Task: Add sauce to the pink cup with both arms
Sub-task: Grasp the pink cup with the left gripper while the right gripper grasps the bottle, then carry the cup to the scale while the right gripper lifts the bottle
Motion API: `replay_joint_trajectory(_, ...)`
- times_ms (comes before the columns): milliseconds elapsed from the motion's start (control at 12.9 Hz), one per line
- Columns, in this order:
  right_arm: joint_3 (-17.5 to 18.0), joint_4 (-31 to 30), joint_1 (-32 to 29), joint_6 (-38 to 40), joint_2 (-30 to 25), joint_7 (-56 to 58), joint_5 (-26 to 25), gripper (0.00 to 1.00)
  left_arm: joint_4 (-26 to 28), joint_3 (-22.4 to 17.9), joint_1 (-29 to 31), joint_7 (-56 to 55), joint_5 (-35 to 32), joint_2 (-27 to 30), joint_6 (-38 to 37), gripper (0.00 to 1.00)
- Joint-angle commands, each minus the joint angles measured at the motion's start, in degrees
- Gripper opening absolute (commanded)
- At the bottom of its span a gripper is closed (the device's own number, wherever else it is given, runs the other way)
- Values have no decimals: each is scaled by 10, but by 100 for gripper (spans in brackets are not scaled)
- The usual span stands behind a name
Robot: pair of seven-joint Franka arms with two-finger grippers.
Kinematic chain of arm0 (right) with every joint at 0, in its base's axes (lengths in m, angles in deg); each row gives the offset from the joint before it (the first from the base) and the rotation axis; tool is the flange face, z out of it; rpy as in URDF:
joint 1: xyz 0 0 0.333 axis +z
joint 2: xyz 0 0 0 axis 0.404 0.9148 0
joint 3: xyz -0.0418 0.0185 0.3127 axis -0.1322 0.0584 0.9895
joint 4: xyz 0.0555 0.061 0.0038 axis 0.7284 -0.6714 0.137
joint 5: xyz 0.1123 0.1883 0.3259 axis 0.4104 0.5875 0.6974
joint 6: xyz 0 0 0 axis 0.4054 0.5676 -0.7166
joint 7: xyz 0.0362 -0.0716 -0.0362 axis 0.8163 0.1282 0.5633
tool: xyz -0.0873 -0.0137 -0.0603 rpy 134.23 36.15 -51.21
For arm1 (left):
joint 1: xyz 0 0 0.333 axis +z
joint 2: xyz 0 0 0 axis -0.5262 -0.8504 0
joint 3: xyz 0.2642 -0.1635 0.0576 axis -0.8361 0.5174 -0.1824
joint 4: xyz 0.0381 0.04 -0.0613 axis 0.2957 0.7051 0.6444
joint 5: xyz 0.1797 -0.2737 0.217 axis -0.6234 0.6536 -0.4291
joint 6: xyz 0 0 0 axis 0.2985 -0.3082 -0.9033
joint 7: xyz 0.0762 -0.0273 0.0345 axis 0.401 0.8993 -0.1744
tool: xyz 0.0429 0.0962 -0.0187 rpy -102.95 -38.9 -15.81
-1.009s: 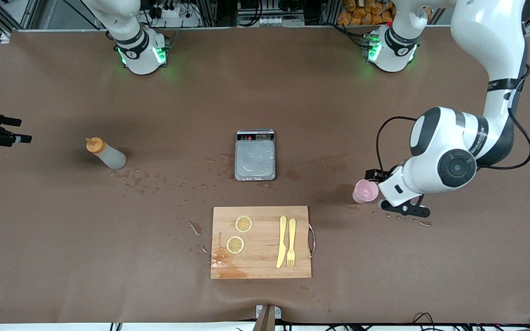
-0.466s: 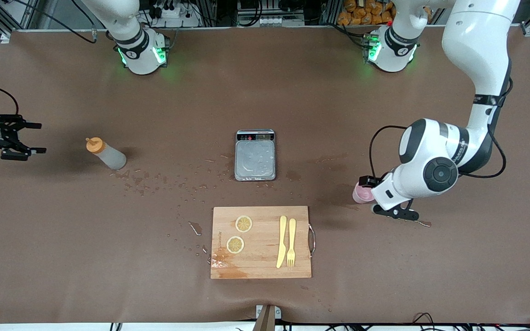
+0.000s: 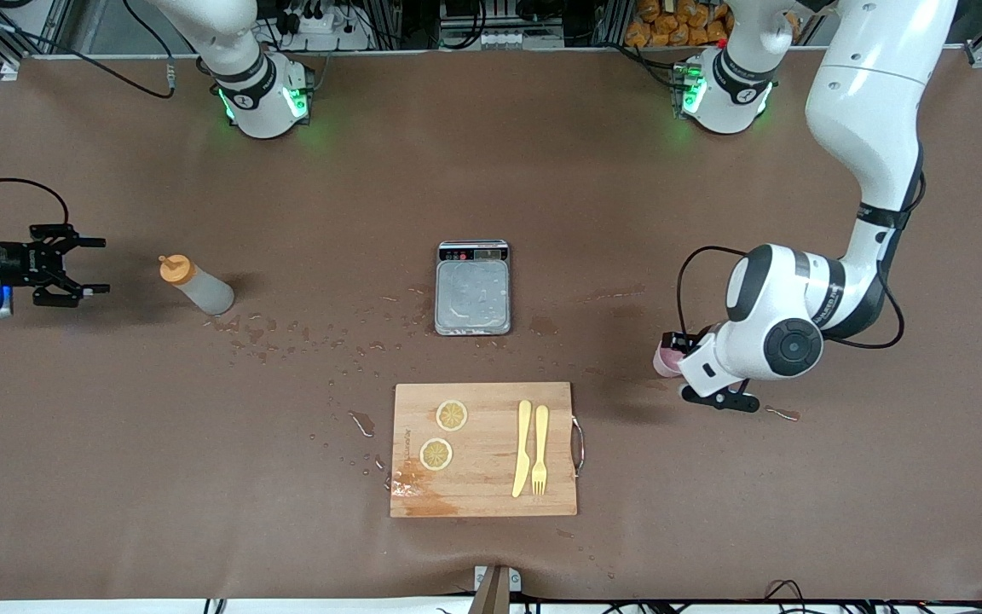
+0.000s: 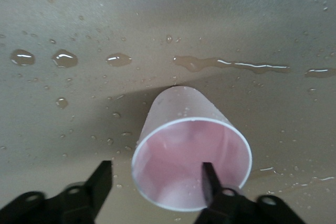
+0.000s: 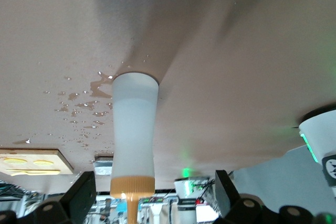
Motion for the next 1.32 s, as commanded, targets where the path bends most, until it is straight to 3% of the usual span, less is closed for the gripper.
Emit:
replay_joint_trajectory(0,8,2,-22,4,46,-11,42,100,-3,1,-1,-4,-17,-4,5,0)
replay_joint_trajectory(466,10,-84,11,-74,54,-4,119,100,-11,1,2,-4,-17,3,6,0)
replay_joint_trajectory(1241,10,-131,52,-102,55,8,153,100,-35,13,1,-59,18,85,7,0)
